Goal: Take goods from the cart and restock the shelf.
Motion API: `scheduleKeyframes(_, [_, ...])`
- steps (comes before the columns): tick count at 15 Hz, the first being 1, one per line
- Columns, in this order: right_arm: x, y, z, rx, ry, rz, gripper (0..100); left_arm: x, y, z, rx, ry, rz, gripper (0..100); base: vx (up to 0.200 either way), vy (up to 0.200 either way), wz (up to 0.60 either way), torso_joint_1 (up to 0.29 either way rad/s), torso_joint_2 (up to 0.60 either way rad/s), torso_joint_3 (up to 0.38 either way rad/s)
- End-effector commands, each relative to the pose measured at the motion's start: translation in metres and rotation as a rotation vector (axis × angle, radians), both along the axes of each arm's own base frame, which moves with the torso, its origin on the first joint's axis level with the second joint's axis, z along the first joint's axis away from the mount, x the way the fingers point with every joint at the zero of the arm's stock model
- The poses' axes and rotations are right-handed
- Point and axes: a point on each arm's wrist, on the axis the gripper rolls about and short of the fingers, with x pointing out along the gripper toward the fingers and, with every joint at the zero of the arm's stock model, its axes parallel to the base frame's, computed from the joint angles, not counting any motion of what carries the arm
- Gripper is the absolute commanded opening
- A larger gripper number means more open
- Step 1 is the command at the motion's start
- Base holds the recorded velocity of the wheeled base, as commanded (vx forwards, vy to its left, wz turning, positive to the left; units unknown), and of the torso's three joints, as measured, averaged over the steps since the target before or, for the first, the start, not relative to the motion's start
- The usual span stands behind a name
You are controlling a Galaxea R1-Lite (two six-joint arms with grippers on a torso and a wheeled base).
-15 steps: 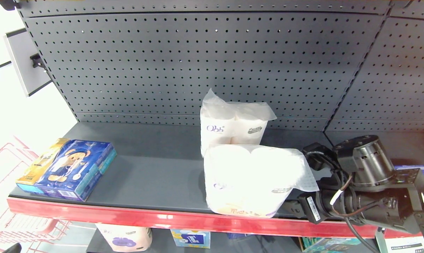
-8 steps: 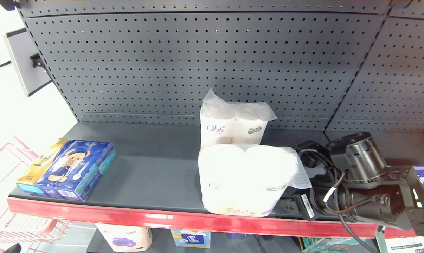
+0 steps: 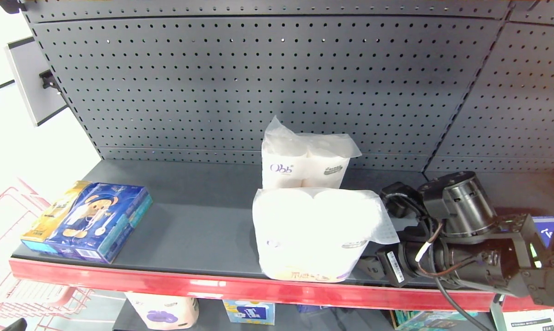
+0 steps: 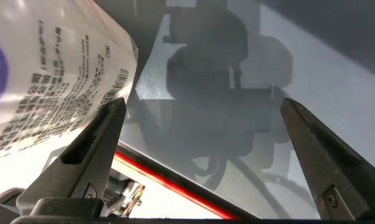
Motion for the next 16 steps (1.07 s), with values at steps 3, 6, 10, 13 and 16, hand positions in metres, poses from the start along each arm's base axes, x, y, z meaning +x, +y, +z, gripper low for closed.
scheduleKeyframes(3, [0.0010,0.0029,-0.0026,-0.006,0.008,0.007,100,-0.0004,0.0000,-0.0001,-0.001,-0.001,0.001,100,0.000,0.000,0.00,0.000,0.00,0.000])
scheduleKeyframes(6, [0.0010,0.0029,-0.0026,-0.006,0.008,0.007,100,-0.0001,0.0000,-0.0001,-0.001,0.000,0.001,100,0.000,0.000,0.00,0.000,0.00,0.000])
scheduleKeyframes(10, [0.0010,0.0029,-0.0026,-0.006,0.008,0.007,100,-0.0004,0.0000,-0.0001,-0.001,-0.001,0.001,100,0.000,0.000,0.00,0.000,0.00,0.000])
scheduleKeyframes(13, [0.0007,0.0032,-0.0026,-0.006,0.008,0.008,100,-0.0004,0.0000,-0.0001,-0.001,-0.001,0.001,100,0.000,0.000,0.00,0.000,0.00,0.000])
scheduleKeyframes(16, [-0.0004,0.0044,-0.0030,-0.005,0.010,0.014,100,-0.0010,0.0001,-0.0001,-0.002,-0.005,0.001,100,0.000,0.000,0.00,0.000,0.00,0.000])
